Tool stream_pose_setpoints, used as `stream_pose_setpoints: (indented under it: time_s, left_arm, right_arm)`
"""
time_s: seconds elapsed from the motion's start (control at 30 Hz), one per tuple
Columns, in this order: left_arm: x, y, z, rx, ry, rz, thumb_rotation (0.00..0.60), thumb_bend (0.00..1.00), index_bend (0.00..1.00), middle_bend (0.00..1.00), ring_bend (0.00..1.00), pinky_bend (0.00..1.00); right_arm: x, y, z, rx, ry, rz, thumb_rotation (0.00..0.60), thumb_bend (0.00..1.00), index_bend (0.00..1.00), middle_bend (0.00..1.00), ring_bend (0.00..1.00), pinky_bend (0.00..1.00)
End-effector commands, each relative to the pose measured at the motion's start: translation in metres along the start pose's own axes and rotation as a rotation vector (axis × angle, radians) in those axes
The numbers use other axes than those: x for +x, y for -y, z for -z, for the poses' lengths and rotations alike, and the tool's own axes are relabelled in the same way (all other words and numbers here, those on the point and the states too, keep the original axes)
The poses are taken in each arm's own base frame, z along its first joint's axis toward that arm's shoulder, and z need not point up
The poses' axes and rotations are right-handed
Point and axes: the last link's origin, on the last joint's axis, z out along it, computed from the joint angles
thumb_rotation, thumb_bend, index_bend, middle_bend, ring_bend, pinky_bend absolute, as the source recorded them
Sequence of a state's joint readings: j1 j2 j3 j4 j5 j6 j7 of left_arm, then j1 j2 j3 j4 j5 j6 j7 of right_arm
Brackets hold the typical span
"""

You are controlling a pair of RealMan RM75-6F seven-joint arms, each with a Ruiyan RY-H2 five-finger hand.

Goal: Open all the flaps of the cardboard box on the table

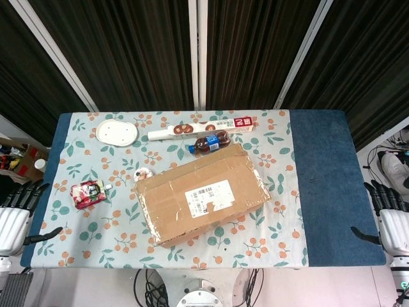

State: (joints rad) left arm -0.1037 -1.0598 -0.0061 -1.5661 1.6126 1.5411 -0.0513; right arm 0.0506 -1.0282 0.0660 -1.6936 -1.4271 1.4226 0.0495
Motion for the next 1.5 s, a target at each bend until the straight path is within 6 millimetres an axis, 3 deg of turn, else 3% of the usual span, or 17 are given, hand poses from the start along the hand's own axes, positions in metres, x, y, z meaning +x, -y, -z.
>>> stream_pose_setpoints:
  time_s: [0.03, 0.4, 0.6, 0.8, 1.0, 1.1, 1.2, 1.33, 1.5]
  left_arm:
    - [-0.001, 0.000, 0.000, 0.000, 0.005, 0.004, 0.440, 0.00, 0.10, 0.08, 0.07, 0.17]
    - [0.000, 0.000, 0.003, 0.003, 0.001, 0.020, 0.460, 0.00, 0.10, 0.08, 0.07, 0.17]
    - [0.004, 0.006, 0.006, 0.015, 0.002, 0.019, 0.472, 0.00, 0.09, 0.09, 0.07, 0.17]
    - [0.005, 0.011, 0.006, 0.025, -0.009, 0.028, 0.470, 0.00, 0.09, 0.09, 0.07, 0.17]
    - [0.001, 0.010, 0.007, 0.015, -0.001, 0.042, 0.475, 0.00, 0.09, 0.09, 0.07, 0.17]
    - [0.000, 0.011, 0.008, 0.012, 0.008, 0.046, 0.475, 0.00, 0.09, 0.09, 0.07, 0.17]
    - [0.001, 0.013, 0.009, 0.017, 0.010, 0.052, 0.477, 0.00, 0.09, 0.09, 0.07, 0.17]
    - [0.003, 0.015, 0.010, 0.021, 0.008, 0.050, 0.477, 0.00, 0.09, 0.09, 0.07, 0.17]
    - [0.002, 0.018, 0.010, 0.027, 0.015, 0.049, 0.475, 0.00, 0.09, 0.09, 0.07, 0.17]
  right_arm:
    - [-0.001, 0.000, 0.000, 0.001, 0.001, -0.001, 0.600, 0.04, 0.00, 0.00, 0.00, 0.00]
    - [0.004, 0.009, -0.007, 0.037, 0.022, 0.005, 0.600, 0.07, 0.00, 0.00, 0.00, 0.00]
    - [0.032, 0.039, -0.033, 0.199, 0.055, 0.003, 0.600, 0.11, 0.00, 0.00, 0.00, 0.00]
    - [0.074, 0.094, -0.080, 0.390, 0.061, -0.006, 0.600, 0.19, 0.00, 0.00, 0.00, 0.00]
    - [0.098, 0.169, -0.133, 0.556, 0.124, -0.056, 0.600, 0.61, 0.00, 0.05, 0.00, 0.00]
    - [0.095, 0.206, -0.156, 0.607, 0.186, -0.047, 0.600, 0.83, 0.10, 0.16, 0.02, 0.00]
    - [0.086, 0.240, -0.175, 0.641, 0.251, -0.045, 0.600, 0.95, 0.23, 0.21, 0.11, 0.00]
    - [0.068, 0.279, -0.193, 0.677, 0.299, -0.014, 0.600, 1.00, 0.32, 0.32, 0.24, 0.00]
    - [0.045, 0.308, -0.204, 0.689, 0.350, 0.005, 0.600, 1.00, 0.36, 0.34, 0.25, 0.00]
